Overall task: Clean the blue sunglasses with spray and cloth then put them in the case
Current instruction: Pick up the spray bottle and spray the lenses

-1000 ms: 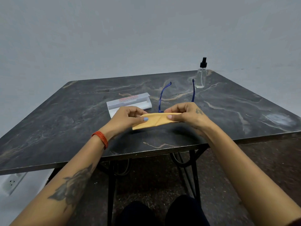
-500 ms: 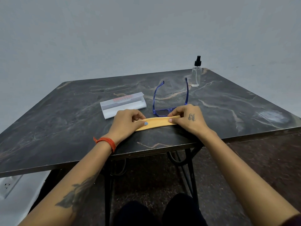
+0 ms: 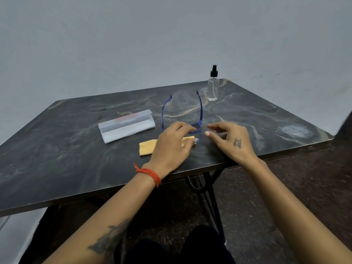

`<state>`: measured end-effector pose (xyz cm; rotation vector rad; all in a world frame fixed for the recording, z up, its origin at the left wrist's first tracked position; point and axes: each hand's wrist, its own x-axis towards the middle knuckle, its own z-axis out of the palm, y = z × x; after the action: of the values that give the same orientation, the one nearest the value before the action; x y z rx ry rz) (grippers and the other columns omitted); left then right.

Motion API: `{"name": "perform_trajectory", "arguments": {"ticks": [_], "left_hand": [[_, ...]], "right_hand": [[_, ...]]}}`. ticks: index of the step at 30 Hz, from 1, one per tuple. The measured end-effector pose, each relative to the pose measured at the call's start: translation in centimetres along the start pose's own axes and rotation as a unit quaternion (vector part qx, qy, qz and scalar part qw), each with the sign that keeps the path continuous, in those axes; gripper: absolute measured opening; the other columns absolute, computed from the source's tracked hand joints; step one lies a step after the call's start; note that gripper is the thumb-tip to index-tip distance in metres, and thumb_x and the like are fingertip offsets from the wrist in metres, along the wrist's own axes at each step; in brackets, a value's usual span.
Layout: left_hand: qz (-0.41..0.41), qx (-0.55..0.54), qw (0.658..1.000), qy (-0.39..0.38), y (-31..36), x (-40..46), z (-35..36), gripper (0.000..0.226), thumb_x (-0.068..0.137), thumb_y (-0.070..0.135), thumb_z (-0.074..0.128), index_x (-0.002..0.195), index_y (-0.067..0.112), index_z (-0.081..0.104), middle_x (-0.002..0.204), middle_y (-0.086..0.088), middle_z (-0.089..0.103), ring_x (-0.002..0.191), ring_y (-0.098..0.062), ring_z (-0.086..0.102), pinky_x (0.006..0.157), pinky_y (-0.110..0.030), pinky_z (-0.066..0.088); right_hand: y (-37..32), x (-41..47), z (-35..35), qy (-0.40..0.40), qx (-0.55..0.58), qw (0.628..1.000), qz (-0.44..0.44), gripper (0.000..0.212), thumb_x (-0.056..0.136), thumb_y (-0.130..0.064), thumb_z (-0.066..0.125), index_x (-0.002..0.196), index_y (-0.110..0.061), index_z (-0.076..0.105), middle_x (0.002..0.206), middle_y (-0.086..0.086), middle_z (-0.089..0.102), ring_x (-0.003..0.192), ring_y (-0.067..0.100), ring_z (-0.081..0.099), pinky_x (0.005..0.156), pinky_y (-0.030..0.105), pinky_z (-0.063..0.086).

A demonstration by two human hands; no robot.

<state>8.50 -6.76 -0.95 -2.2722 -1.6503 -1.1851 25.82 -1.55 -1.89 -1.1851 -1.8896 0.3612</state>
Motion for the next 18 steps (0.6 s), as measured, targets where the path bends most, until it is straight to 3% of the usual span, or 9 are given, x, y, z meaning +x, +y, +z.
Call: {"name": "perform_trajectory", "arguments": {"ticks": [2, 8, 12, 18], "left_hand": [[0.007, -0.025, 1.000, -0.011, 1.1, 0.9, 1.6, 0.032, 0.087, 0.021, 0.063, 0.118, 0.013, 0.061, 0.118, -0.005, 0.062, 0.109, -0.019, 0.056, 0.090, -0.023, 0.038], [-0.017, -0.112, 0.991, -0.073, 3.6, 4.5, 6.8, 0.054, 0.096, 0.022, 0.047, 0.145, 0.013, 0.024, 0.152, -0.007, 0.028, 0.140, -0.017, 0.024, 0.111, -0.026, 0.019], [-0.049, -0.150, 0.984, -0.087, 4.4, 7.1, 9.8, 0.061, 0.098, 0.027, 0.042, 0.148, 0.017, 0.010, 0.157, -0.003, 0.010, 0.144, -0.015, 0.009, 0.114, -0.031, 0.014], [-0.109, -0.176, 0.978, -0.028, 4.0, 11.8, 13.1, 0.063, 0.098, 0.028, 0.042, 0.148, 0.017, 0.006, 0.157, -0.007, 0.008, 0.144, -0.020, 0.006, 0.116, -0.034, 0.012]], "right_hand": [[0.9, 0.1, -0.9, 0.018, -0.027, 0.999, -0.018, 0.032, 0.085, -0.033, 0.065, 0.112, -0.017, 0.066, 0.111, 0.003, 0.067, 0.104, 0.017, 0.060, 0.089, 0.038, 0.049], [3.9, 2.2, -3.3, 0.008, -0.092, 0.995, -0.044, 0.052, 0.091, -0.039, 0.053, 0.137, -0.017, 0.041, 0.139, 0.006, 0.045, 0.131, 0.021, 0.037, 0.104, 0.031, 0.030], [5.9, 4.6, -4.3, 0.004, -0.105, 0.993, -0.051, 0.060, 0.093, -0.038, 0.051, 0.144, -0.018, 0.028, 0.151, 0.009, 0.028, 0.141, 0.021, 0.020, 0.111, 0.032, 0.018], [9.3, 9.8, -4.8, 0.012, -0.077, 0.996, -0.036, 0.067, 0.091, -0.049, 0.047, 0.146, -0.025, 0.019, 0.154, 0.004, 0.022, 0.142, 0.019, 0.016, 0.112, 0.033, 0.017]]}}
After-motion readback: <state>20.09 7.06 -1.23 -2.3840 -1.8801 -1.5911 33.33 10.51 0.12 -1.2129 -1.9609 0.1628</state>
